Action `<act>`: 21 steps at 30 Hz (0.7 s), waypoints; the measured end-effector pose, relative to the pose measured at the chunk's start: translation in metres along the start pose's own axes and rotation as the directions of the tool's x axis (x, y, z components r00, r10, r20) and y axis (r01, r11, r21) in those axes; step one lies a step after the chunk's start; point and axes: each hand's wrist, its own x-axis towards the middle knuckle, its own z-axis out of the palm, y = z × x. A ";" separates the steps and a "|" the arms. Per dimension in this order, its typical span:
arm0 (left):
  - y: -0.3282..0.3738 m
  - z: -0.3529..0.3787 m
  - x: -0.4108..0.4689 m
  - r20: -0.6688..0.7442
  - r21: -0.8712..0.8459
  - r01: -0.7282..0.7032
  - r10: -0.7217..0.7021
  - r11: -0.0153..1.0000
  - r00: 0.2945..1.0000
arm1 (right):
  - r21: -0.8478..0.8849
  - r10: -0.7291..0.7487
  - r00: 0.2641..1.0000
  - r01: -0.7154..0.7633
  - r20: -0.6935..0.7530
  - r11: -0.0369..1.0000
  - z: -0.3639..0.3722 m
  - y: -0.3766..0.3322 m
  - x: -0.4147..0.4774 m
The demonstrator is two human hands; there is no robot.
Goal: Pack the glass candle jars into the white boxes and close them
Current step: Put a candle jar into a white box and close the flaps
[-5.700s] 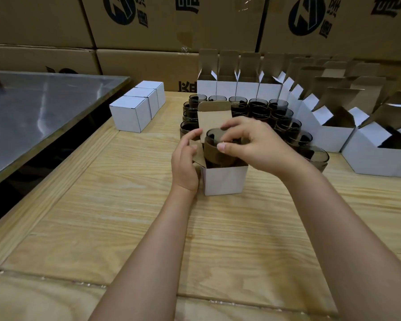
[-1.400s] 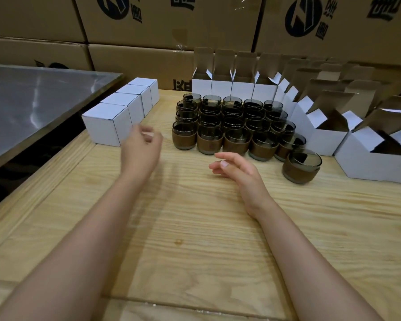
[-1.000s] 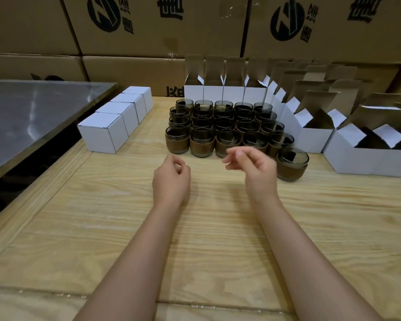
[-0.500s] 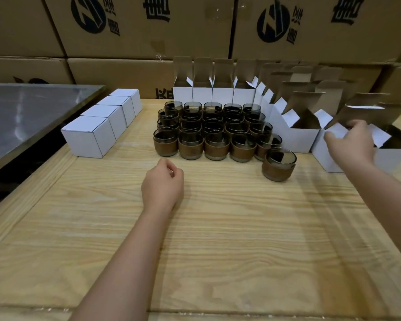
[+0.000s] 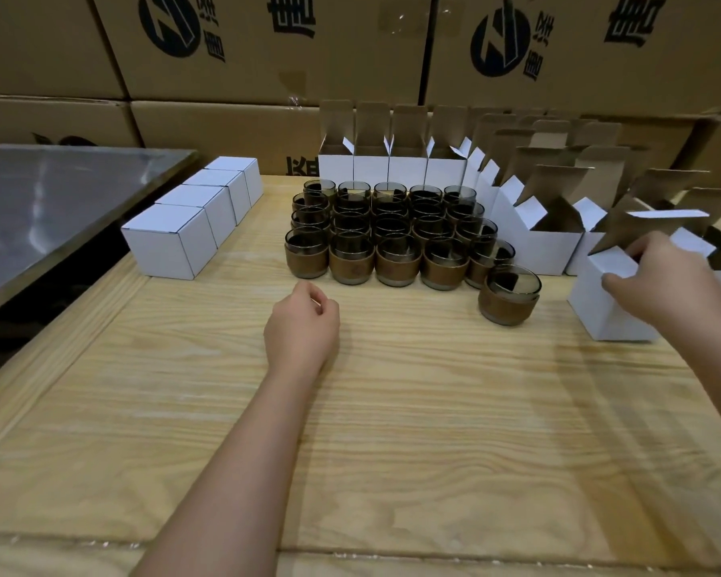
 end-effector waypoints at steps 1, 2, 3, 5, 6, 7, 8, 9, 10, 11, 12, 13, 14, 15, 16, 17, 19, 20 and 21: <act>0.000 0.000 0.000 0.000 -0.001 0.001 -0.001 1.000 1.000 | 0.004 -0.011 1.000 0.011 0.007 1.000 -0.002 0.001 -0.007; 0.000 0.000 0.000 0.000 -0.001 0.001 -0.001 1.000 1.000 | 0.010 -0.024 1.000 0.024 0.019 1.000 -0.005 0.003 -0.015; 0.000 0.000 0.000 0.001 0.000 0.002 -0.002 1.000 1.000 | 0.019 -0.037 0.999 0.036 0.034 0.999 -0.008 0.005 -0.023; 0.000 0.000 0.000 0.003 0.000 0.001 -0.001 1.000 1.000 | 0.060 -0.058 0.995 0.053 0.083 0.997 -0.017 0.006 -0.041; -0.001 0.000 0.000 0.002 0.000 0.000 0.000 1.000 1.000 | 0.091 -0.068 0.990 0.057 0.121 0.994 -0.022 0.004 -0.049; -0.001 0.000 0.000 0.002 0.000 -0.001 0.001 1.000 1.000 | 0.120 -0.083 0.982 0.063 0.167 0.991 -0.028 0.001 -0.058; -0.001 0.000 0.000 0.003 0.003 -0.003 0.003 1.000 1.000 | 0.144 -0.108 0.971 0.078 0.215 0.987 -0.033 -0.003 -0.067; -0.001 0.000 0.000 0.005 0.007 -0.004 0.004 1.000 1.000 | 0.167 -0.146 0.953 0.104 0.265 0.981 -0.037 -0.009 -0.077; -0.001 0.000 0.001 0.009 0.011 -0.005 0.005 1.000 1.000 | 0.201 -0.191 0.930 0.132 0.313 0.971 -0.040 -0.016 -0.086; 0.000 0.000 0.001 0.016 0.012 -0.003 0.003 1.000 1.000 | 0.246 -0.238 0.903 0.155 0.357 0.957 -0.042 -0.025 -0.096; 0.000 0.000 0.001 0.025 0.014 -0.001 0.001 1.000 1.000 | 0.295 -0.281 0.877 0.171 0.389 0.940 -0.042 -0.035 -0.104; 0.000 0.000 0.001 0.034 0.017 0.002 -0.003 1.000 0.999 | 0.341 -0.320 0.855 0.182 0.407 0.922 -0.040 -0.046 -0.110; 0.001 -0.001 0.001 0.044 0.020 0.004 -0.005 1.000 0.999 | 0.383 -0.352 0.838 0.189 0.416 0.904 -0.037 -0.058 -0.115; 0.002 -0.002 0.000 0.057 0.015 0.006 -0.007 1.000 0.998 | 0.421 -0.380 0.824 0.194 0.421 0.886 -0.033 -0.069 -0.118; 0.003 -0.003 0.000 0.072 0.001 0.006 -0.006 1.000 0.997 | 0.453 -0.402 0.812 0.195 0.424 0.870 -0.028 -0.079 -0.119; 0.004 -0.004 -0.001 0.090 -0.021 0.003 -0.001 1.000 0.996 | 0.480 -0.419 0.804 0.195 0.421 0.855 -0.023 -0.089 -0.119; 0.005 -0.005 -0.004 0.126 -0.078 -0.017 0.026 0.997 0.992 | 0.518 -0.437 0.807 0.196 0.397 0.832 -0.013 -0.107 -0.117; 0.006 -0.006 -0.005 0.145 -0.127 -0.034 0.053 0.991 0.988 | 0.531 -0.440 0.812 0.197 0.383 0.824 -0.008 -0.116 -0.117; 0.006 -0.007 -0.007 0.165 -0.198 -0.053 0.087 0.979 0.982 | 0.544 -0.445 0.818 0.200 0.366 0.815 -0.003 -0.125 -0.117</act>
